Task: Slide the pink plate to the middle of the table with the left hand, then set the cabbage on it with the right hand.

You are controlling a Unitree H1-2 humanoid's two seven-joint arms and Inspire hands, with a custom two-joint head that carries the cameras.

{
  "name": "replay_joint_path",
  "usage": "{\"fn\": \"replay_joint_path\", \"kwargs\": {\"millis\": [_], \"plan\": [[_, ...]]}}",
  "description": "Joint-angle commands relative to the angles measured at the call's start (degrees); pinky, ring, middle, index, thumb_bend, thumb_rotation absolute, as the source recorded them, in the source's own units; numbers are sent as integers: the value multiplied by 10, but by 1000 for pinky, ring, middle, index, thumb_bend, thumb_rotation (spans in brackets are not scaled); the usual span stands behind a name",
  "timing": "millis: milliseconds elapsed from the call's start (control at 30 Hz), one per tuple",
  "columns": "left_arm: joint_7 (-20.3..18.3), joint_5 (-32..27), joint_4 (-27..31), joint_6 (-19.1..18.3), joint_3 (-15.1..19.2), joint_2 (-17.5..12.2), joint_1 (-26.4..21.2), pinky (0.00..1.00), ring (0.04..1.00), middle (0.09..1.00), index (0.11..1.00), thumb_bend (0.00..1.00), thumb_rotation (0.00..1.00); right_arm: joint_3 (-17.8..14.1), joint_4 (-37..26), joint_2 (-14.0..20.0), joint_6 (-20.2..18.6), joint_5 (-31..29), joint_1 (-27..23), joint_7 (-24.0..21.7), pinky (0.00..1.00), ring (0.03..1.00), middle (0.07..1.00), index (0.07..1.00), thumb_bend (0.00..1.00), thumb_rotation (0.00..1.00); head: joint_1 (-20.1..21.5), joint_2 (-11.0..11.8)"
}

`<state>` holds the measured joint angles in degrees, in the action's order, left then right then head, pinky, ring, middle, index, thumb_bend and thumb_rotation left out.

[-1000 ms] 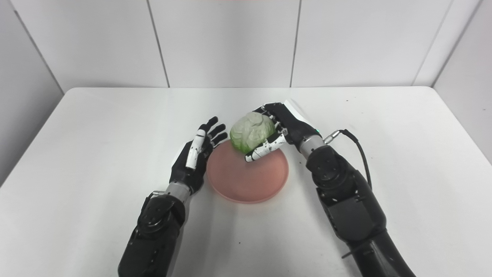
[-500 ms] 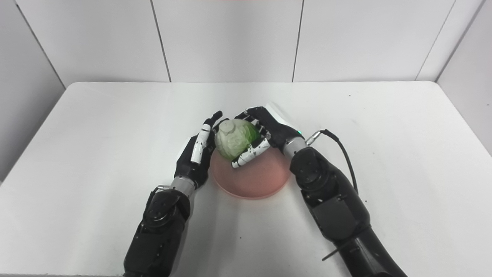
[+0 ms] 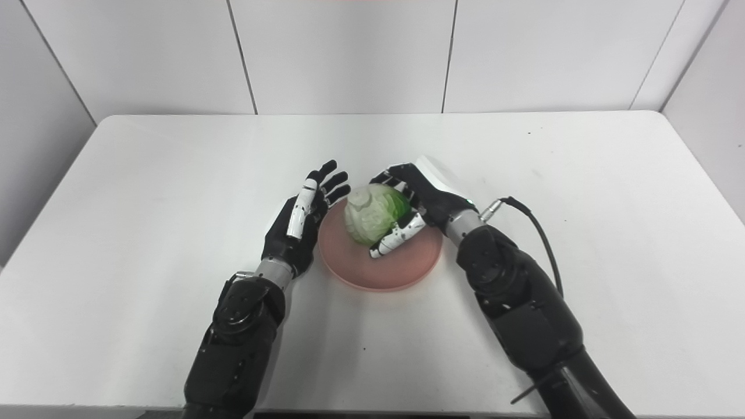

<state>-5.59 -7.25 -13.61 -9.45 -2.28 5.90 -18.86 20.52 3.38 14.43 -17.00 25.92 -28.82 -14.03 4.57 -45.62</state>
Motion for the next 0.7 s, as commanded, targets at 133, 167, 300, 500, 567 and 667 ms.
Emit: {"fn": "replay_joint_path", "kwargs": {"millis": [133, 167, 300, 500, 567, 667], "plan": [[-2, -3, -2, -29, 3, -8, 11, 875, 890, 905, 901, 485, 1000, -10, -31, 11, 46, 5, -6, 9, 358, 413, 438, 529, 522, 0, 4, -1], [-2, -3, 1, -30, 3, -9, 11, 873, 890, 904, 903, 485, 1000, -10, -32, 12, 50, 5, -4, 10, 358, 412, 438, 530, 522, 0, 5, -1], [-5, -4, 3, -31, 2, -11, 12, 872, 890, 904, 905, 488, 1000, -16, -36, 14, 73, 0, 6, 13, 380, 431, 447, 527, 523, 0, 7, -1], [-7, -7, -1, -30, 4, -12, 11, 869, 886, 900, 900, 495, 1000, -16, -45, 20, 86, -4, 16, -4, 495, 537, 535, 508, 524, 65, 10, -1], [-7, -6, -2, -30, 4, -12, 11, 866, 884, 898, 898, 499, 1000, -10, -49, 25, 93, 3, 18, -8, 556, 601, 621, 629, 795, 77, 11, 0], [-7, -5, -3, -31, 4, -13, 11, 856, 881, 894, 895, 502, 1000, -2, -53, 30, 103, 16, 21, -14, 628, 674, 700, 715, 908, 167, 12, 0]]}}
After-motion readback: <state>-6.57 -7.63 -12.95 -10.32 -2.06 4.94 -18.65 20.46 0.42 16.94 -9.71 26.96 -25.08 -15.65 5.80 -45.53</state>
